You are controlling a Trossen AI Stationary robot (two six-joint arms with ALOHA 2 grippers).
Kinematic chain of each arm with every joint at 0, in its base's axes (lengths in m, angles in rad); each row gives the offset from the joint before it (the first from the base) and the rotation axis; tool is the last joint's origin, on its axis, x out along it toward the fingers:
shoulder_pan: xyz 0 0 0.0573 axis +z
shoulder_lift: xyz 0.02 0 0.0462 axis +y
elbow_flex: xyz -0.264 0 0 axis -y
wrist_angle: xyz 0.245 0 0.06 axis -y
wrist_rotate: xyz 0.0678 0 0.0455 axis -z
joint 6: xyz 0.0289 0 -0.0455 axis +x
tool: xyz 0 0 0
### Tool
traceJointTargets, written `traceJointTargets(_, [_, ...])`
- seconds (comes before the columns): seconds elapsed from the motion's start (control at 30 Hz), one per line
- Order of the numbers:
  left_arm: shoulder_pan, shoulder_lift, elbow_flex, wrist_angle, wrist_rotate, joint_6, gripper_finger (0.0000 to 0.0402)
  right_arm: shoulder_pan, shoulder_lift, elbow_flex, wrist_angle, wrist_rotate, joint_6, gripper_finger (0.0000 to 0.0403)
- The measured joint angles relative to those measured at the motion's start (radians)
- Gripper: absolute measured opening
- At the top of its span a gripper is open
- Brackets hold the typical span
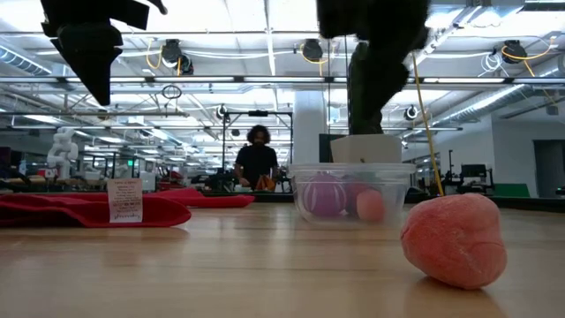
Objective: Pick and placing Produce into tupperware
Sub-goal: Put the top red strawberry into the transparent bin
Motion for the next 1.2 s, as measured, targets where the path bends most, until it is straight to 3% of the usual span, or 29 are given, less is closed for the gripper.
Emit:
traceJointTargets(0.13, [0.0,0.0,0.0,0.0,0.004,0.0,0.0379,0.101,0.001,0.0,-0.083,0.002,0.102,0.0206])
traceJointTargets(0.33, [0.0,0.0,0.0,0.0,0.009,-0.007,0.0379,0.234,0.008,0.0,-0.382,0.126,0.375,0.0206])
traceJointTargets(0.5, [0.0,0.0,0.0,0.005,0.03,-0.014,0.0379,0.303,0.008,0.0,-0.491,0.125,0.602,0.0206])
traceJointTargets(0.83, [0.0,0.0,0.0,0.012,0.033,-0.02,0.0379,0.317,0.008,0.0,-0.418,-0.06,1.129,0.0206])
traceJointTargets(1.0, [0.0,0.0,0.0,0.012,0.032,-0.02,0.0379,0.317,0.008,-0.014,-0.395,-0.085,1.283,0.0206])
traceJointTargets(1.2, [0.0,0.0,0.0,0.012,0.029,-0.013,0.0379,0.317,0.007,-0.159,-0.263,-0.175,1.352,0.0206])
